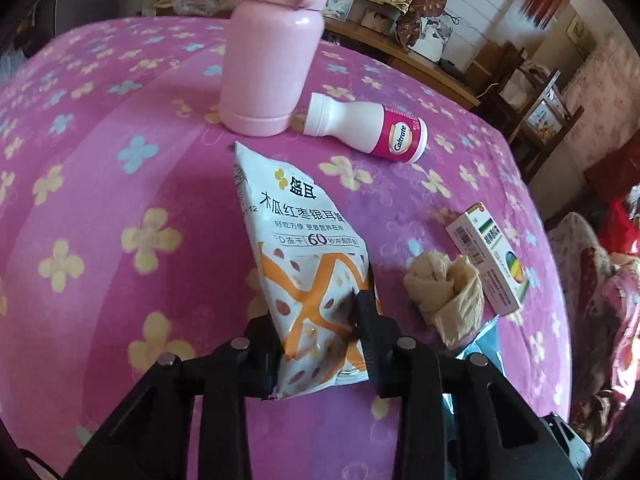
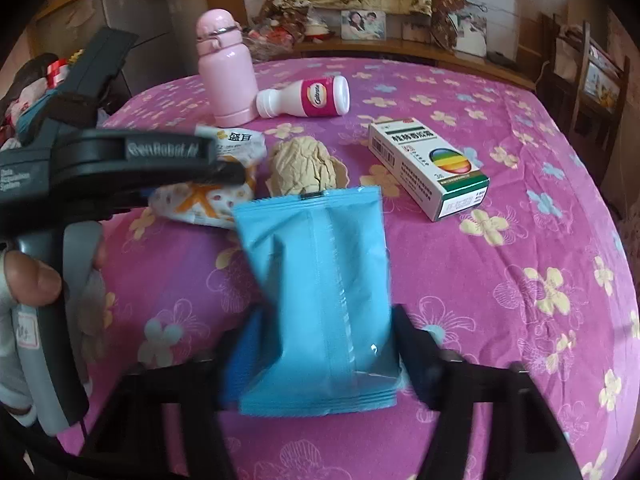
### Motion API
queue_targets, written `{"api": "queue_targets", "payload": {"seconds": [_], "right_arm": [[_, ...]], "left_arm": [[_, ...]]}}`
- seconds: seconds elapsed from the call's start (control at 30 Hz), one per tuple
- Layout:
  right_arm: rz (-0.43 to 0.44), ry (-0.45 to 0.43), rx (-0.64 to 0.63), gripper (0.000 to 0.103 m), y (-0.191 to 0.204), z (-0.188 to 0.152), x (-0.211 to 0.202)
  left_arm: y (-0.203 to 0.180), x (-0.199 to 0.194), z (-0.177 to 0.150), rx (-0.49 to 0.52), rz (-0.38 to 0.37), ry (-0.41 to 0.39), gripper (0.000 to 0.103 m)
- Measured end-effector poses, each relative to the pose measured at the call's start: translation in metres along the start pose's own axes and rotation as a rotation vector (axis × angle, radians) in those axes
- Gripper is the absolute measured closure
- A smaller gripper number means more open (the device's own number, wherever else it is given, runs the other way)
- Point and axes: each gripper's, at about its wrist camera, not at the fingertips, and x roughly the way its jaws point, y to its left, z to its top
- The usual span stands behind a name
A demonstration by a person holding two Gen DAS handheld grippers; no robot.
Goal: Collect trash
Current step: 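Grasp the white-orange snack bag with the left tool while the right tool grasps the light blue packet, then lift snack bag and blue packet and carry them toward the white bucket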
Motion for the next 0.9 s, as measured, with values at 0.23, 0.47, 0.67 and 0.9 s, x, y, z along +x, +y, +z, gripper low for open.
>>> {"api": "queue_targets", "payload": {"seconds": [0.23, 0.47, 0.67, 0.9], "right_arm": [[0.041, -0.036, 0.003, 0.044, -0.006, -0.012, -0.028], [0.045, -0.061, 0.045, 0.044, -0.018, -0.026, -0.057], [0.0, -0.079, 0.072, 0.044, -0.032, -0.039, -0.078], [-0.046, -0.082, 0.114, 0.044, -0.053, -0.055, -0.094]], "left_arm": [[0.005, -0.045, -0.023, 0.047, -0.018, -0.056, 0.072], [-0.016, -0.08, -0.056, 0.114, -0.069, -0.07, 0.072], [-0.049, -0.089, -0.082, 0.201, -0.083, -0.079, 0.072], [-0.079, -0.09, -0.103, 0.263, -0.107, -0.071, 0.072]]}}
